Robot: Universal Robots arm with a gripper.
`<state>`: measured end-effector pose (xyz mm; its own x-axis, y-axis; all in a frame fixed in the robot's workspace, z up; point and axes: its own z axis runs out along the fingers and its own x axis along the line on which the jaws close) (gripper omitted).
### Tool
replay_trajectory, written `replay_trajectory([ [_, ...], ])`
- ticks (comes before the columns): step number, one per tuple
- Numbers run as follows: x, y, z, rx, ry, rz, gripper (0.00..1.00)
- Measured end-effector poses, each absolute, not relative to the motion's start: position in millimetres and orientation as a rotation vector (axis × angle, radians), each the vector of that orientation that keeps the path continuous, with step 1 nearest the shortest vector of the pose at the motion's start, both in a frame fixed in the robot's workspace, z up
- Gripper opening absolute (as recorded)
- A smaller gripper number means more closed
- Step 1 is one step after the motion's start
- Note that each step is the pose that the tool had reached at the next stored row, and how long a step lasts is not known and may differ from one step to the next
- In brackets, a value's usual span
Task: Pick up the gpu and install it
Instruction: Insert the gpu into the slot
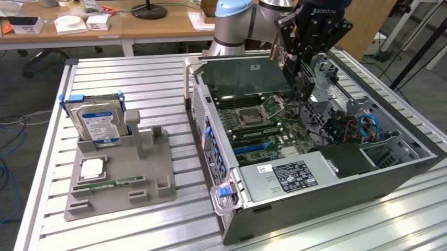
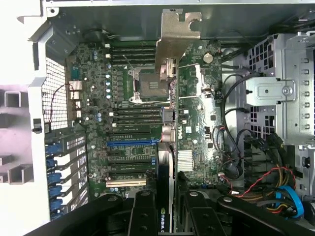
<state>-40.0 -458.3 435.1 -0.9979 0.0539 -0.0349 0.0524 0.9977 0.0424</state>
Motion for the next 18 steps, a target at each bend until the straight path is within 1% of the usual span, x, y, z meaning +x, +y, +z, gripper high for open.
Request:
replay_trajectory([
  [18,-40.1,-458.3,435.1,-0.072,3.106,0.067,0.26],
])
